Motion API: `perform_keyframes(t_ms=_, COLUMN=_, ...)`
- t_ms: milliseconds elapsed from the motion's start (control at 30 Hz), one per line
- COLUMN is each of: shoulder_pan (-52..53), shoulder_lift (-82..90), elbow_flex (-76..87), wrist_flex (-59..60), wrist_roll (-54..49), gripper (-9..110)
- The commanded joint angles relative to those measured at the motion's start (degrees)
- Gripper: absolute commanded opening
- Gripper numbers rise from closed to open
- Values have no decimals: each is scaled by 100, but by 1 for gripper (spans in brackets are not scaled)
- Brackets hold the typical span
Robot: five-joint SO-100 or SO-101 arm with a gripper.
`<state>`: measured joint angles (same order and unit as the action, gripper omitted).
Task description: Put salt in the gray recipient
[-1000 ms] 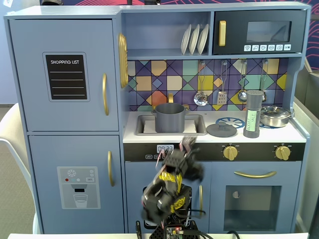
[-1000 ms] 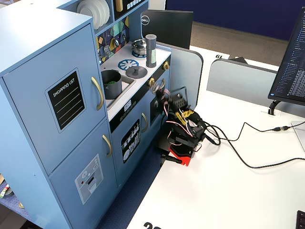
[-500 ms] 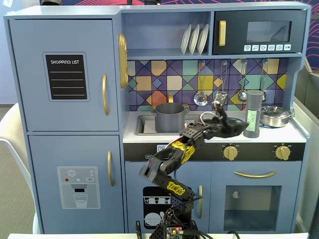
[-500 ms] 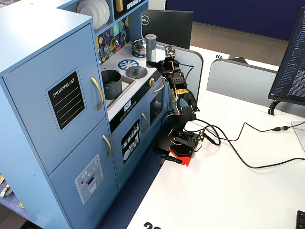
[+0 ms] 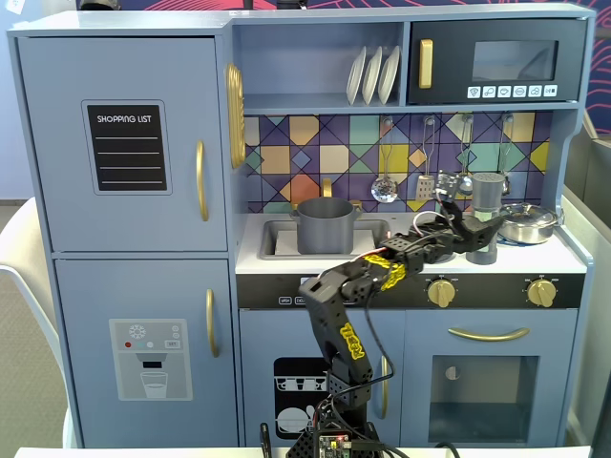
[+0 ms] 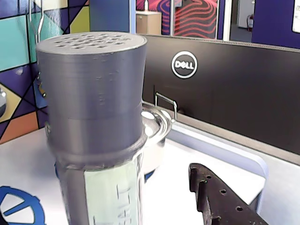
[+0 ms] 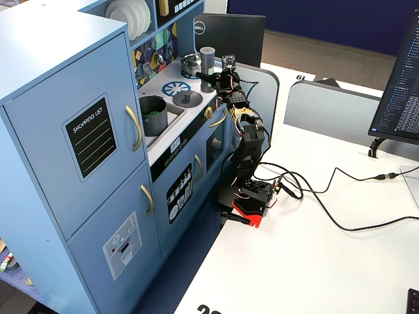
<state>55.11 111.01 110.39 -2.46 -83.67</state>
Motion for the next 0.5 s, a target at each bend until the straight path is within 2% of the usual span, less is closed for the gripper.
perform_keyframes(t_ms=0, shoulder_pan=-202, shoulder_lift=-536, elbow_flex=-940, wrist_flex=-281, wrist_roll=-185, gripper=56)
perform_keyframes(t_ms=367, shoulder_pan=-413, shoulder_lift=-1960, elbow_flex=-2452, wrist_flex=-193, wrist_roll=-422, gripper=49)
perform_keyframes(t_ms=433, shoulder_pan=-448, shoulder_lift=-2065, elbow_flex=-2593, wrist_flex=-176, wrist_roll=-483, gripper=38)
perform_keyframes(t_ms=467, shoulder_pan=-466, shoulder_lift=-2074, elbow_flex=-2619, wrist_flex=-167, wrist_roll=-589, gripper=26)
